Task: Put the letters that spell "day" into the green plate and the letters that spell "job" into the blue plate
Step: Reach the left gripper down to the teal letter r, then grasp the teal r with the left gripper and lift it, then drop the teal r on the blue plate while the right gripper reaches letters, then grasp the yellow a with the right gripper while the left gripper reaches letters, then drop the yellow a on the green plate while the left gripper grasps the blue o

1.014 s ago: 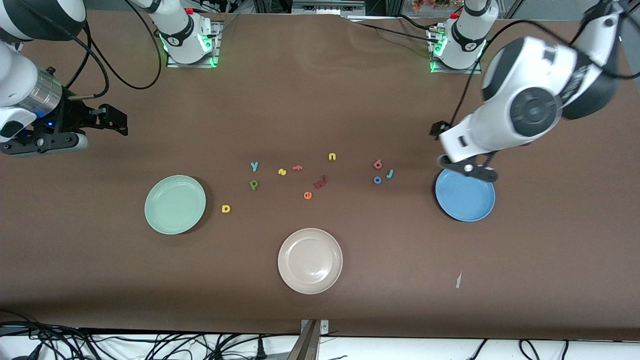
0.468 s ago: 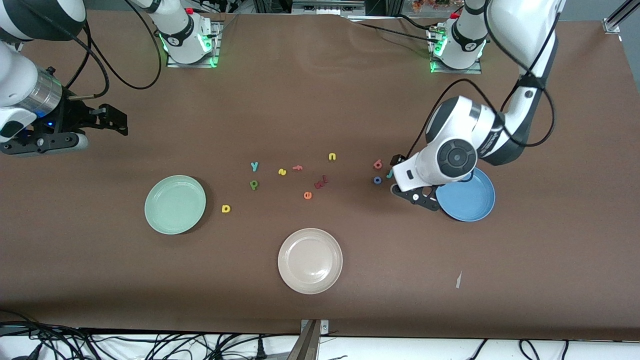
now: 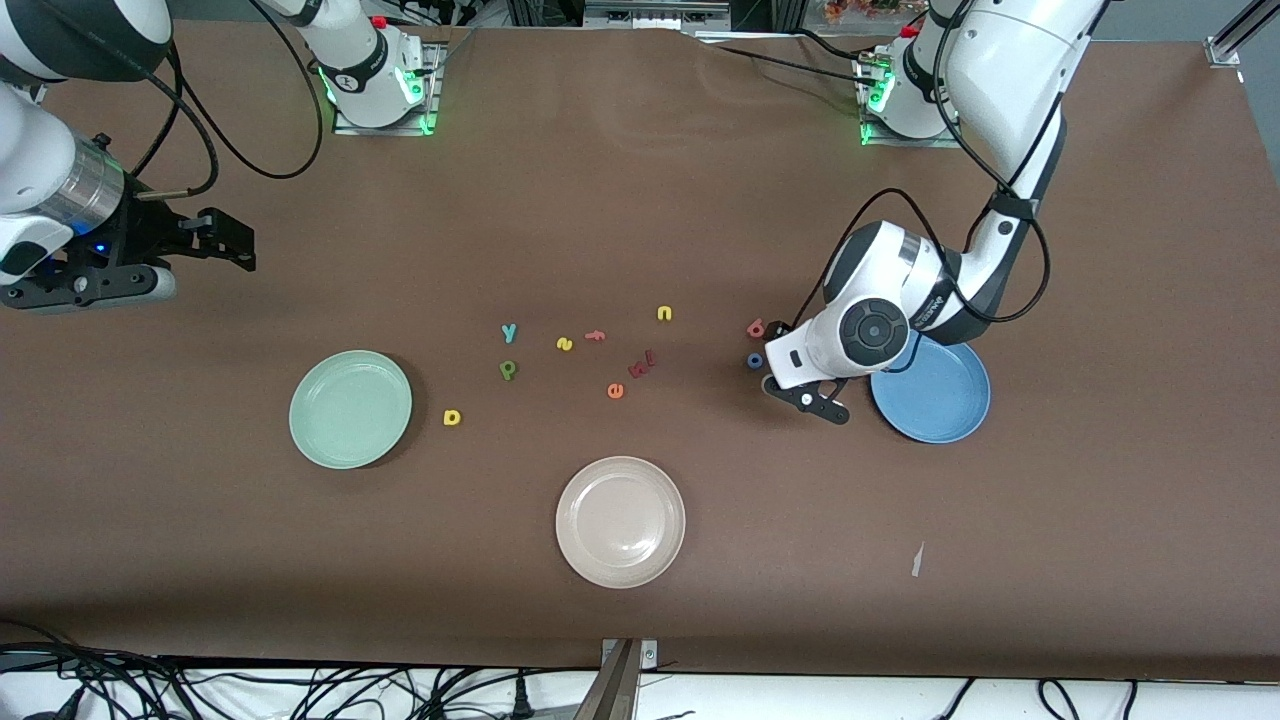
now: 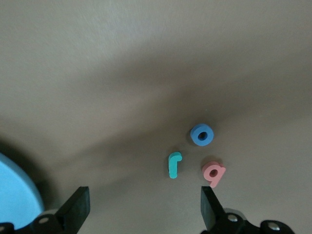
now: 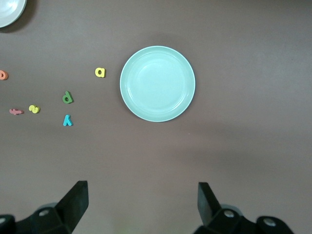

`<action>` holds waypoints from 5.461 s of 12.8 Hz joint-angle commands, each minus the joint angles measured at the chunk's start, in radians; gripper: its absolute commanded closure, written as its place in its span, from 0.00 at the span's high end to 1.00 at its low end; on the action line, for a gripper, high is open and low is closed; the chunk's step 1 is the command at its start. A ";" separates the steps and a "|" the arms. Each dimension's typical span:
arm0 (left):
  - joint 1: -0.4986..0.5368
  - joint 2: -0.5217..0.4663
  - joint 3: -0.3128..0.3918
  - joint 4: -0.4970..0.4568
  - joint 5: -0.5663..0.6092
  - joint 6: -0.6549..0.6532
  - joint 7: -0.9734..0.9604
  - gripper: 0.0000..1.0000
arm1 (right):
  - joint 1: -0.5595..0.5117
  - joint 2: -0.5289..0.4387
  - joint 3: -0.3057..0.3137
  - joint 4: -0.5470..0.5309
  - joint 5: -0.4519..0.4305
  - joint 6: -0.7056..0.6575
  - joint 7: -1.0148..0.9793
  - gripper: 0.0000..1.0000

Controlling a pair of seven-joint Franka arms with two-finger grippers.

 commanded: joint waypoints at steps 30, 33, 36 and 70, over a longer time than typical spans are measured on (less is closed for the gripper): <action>0.099 -0.087 0.022 -0.074 0.089 -0.038 0.342 0.00 | 0.119 0.417 -0.003 0.313 0.079 0.131 0.072 0.99; 0.212 -0.079 0.016 -0.049 0.087 -0.040 0.591 0.00 | 0.115 0.591 -0.001 0.426 0.089 0.235 0.121 0.99; 0.272 -0.035 0.018 -0.049 0.087 -0.023 0.698 0.00 | 0.093 0.624 0.002 0.307 0.195 0.424 0.120 0.99; 0.081 0.094 -0.203 -0.069 0.248 0.262 -0.216 0.57 | 0.123 0.420 0.059 -0.218 0.073 0.765 0.152 0.29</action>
